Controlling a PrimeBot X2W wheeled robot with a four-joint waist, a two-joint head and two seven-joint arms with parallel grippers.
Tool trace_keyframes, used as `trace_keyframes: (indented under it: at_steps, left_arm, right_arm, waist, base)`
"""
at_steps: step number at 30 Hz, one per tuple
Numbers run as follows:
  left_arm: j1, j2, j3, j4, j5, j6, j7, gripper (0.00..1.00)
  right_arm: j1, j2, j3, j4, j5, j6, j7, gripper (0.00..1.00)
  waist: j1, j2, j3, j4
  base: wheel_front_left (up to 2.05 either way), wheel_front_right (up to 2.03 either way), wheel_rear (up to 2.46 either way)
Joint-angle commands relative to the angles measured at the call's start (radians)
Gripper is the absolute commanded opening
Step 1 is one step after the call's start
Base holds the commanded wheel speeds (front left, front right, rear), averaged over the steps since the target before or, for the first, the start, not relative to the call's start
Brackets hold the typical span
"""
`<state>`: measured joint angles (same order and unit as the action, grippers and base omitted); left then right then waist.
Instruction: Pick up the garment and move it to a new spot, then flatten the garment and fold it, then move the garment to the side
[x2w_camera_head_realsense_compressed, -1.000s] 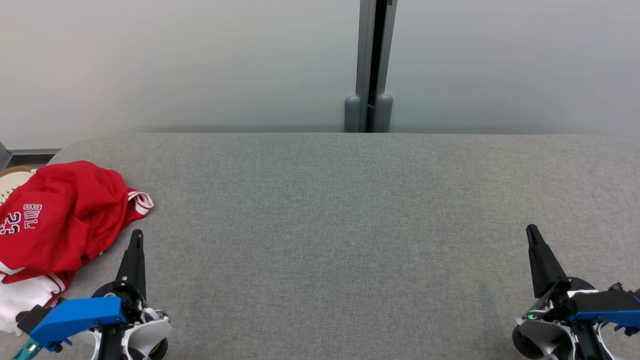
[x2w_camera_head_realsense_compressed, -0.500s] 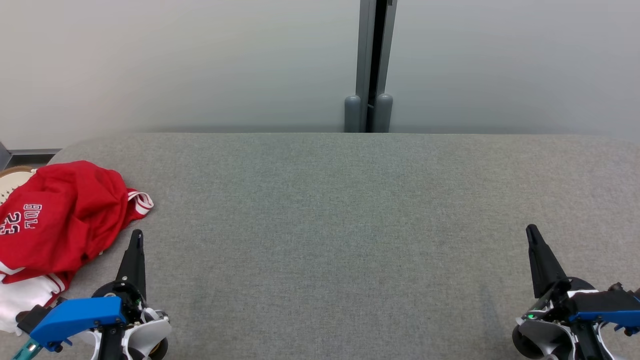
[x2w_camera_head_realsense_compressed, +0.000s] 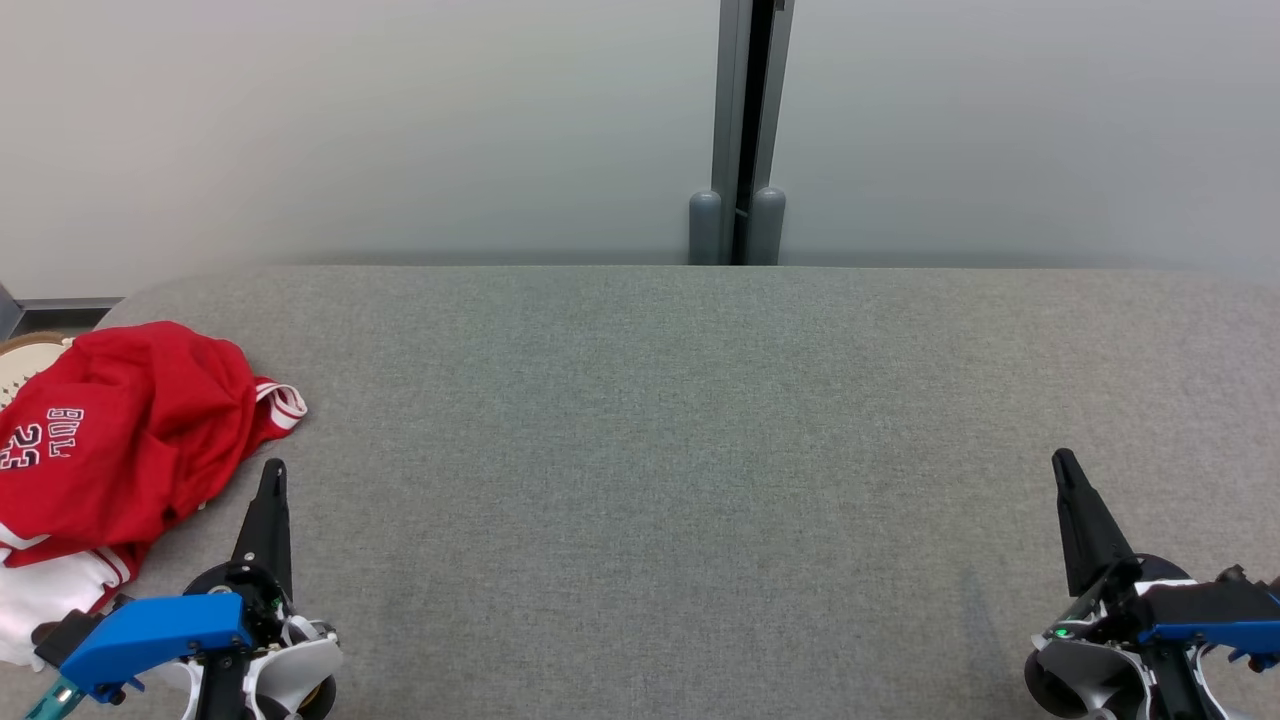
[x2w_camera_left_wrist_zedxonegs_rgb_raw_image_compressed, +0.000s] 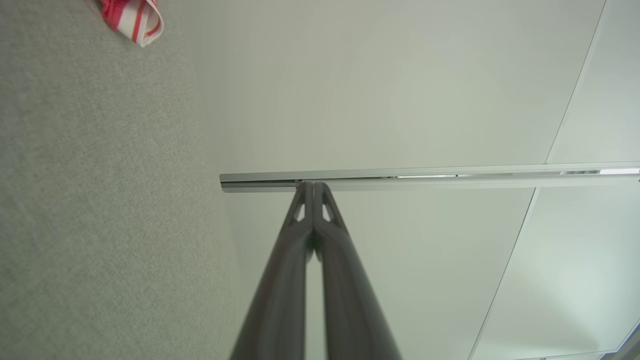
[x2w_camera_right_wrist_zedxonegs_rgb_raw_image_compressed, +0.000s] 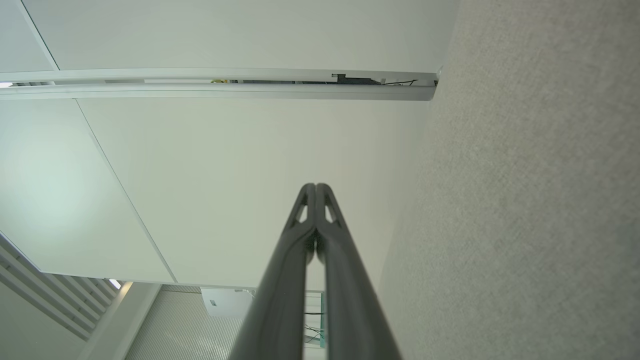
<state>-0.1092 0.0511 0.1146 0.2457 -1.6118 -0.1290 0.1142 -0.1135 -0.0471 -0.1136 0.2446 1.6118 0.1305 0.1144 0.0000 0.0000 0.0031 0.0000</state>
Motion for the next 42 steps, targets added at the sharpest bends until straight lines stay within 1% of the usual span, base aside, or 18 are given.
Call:
trace_keyframes:
  at_steps: [1,18,19,24,25,26,29,42]
  left_arm:
    - [0.002,-0.002,0.001,-0.005,-0.003,-0.003,0.003,0.0]
    - [0.002,-0.002,0.001,-0.005,-0.002,-0.003,0.003,0.0]
    - [0.001,0.0,0.0,0.003,0.0,0.0,-0.001,1.0]
    - [0.011,-0.001,-0.008,0.024,0.018,0.0,-0.018,1.0]
    - [0.008,0.002,-0.017,0.028,0.039,0.0,-0.029,1.0]
    - [0.003,0.008,-0.028,0.034,0.107,0.0,-0.049,1.0]
    - [0.0,0.011,-0.036,0.036,0.17,0.0,-0.063,1.0]
    - [0.008,0.013,-0.046,0.048,0.484,0.005,-0.12,1.0]
  right_arm:
    - [0.011,-0.006,-0.002,-0.003,0.003,0.0,0.003,0.0]
    - [0.011,-0.006,-0.002,-0.003,0.003,0.0,0.003,0.0]
    - [0.0,0.001,0.001,0.003,-0.001,0.0,0.0,1.0]
    - [0.003,0.004,0.013,0.02,-0.016,0.0,-0.015,1.0]
    - [0.0,0.001,0.023,0.022,-0.03,0.0,-0.027,1.0]
    - [-0.008,-0.008,0.042,0.031,-0.076,0.0,-0.048,1.0]
    - [-0.014,-0.016,0.049,0.036,-0.145,0.0,-0.063,1.0]
    - [-0.018,-0.003,0.032,0.053,-0.44,0.0,-0.12,1.0]
  waist:
    - [0.0,0.0,0.0,0.0]
    - [0.0,0.0,0.0,0.0]
    - [0.0,0.0,0.0,0.0]
    - [0.0,0.0,0.001,0.0]
    - [0.0,0.0,0.001,0.0]
    - [0.0,0.0,0.001,0.001]
    - [0.0,0.0,0.002,0.001]
    - [0.0,0.0,0.003,0.0]
  base:
    - [0.0,0.0,0.0]
    - [0.0,0.0,0.0]
    - [0.0,0.0,0.0]
    - [0.0,0.0,0.0]
    - [0.0,0.0,0.0]
    - [0.0,0.0,0.0]
    - [0.0,0.0,0.0]
    - [0.0,0.0,0.0]
